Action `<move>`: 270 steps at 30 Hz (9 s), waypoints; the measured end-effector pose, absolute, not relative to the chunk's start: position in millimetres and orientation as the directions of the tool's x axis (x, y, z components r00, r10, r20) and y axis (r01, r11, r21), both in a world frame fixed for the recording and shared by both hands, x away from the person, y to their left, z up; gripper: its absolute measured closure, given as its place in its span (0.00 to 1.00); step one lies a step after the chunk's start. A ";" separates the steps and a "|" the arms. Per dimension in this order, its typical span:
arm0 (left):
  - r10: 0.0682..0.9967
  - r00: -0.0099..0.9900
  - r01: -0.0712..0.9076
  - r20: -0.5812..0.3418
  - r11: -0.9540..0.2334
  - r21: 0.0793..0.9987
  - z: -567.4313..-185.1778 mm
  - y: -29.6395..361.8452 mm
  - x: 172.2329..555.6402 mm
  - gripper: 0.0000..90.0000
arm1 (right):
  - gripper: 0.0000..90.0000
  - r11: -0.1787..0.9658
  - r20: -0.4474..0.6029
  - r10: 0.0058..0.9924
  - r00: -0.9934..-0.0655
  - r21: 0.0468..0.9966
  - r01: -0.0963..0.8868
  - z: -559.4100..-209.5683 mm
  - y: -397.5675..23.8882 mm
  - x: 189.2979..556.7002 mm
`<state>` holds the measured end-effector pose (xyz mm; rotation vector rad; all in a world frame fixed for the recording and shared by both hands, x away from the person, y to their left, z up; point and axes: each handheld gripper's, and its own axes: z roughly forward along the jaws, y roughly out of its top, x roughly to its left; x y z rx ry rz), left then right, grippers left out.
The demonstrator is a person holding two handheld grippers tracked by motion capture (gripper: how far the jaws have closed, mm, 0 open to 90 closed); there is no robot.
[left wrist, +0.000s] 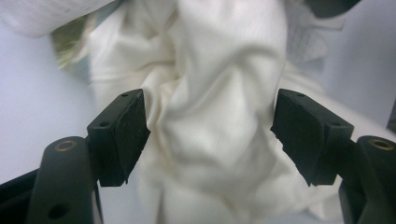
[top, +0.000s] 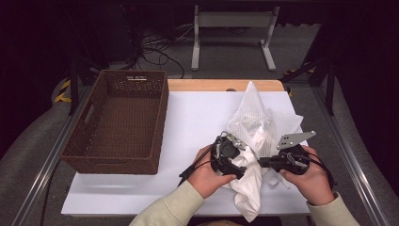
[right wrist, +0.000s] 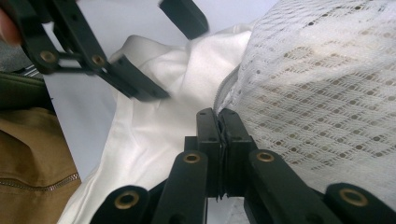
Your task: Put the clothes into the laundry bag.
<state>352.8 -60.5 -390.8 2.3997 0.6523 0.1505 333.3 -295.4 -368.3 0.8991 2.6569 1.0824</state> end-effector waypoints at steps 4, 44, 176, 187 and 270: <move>0.512 0.857 0.435 -0.055 -0.664 0.608 -396.2 -48.9 348.2 0.25 | 0.98 0.563 0.096 0.576 -0.812 0.674 0.479 -368.3 -295.2 333.3; 0.422 0.901 0.388 -0.099 -0.683 0.619 -436.0 -76.5 340.6 0.83 | 0.98 0.588 0.048 0.550 -0.834 0.687 0.428 -358.5 -272.4 334.1; 0.428 0.903 0.330 -0.030 -0.648 0.686 -396.5 -4.1 381.0 0.99 | 0.77 0.509 0.025 0.684 -0.729 0.700 0.501 -400.7 -290.8 310.6; 0.500 0.864 0.397 -0.059 -0.603 0.692 -399.6 11.0 390.6 0.99 | 0.82 0.460 -0.049 0.759 -0.649 0.746 0.482 -399.9 -300.6 339.2; 0.568 0.822 0.433 -0.039 -0.580 0.690 -455.4 -42.6 406.6 0.80 | 0.79 0.432 0.004 0.751 -0.661 0.754 0.495 -400.6 -295.8 349.1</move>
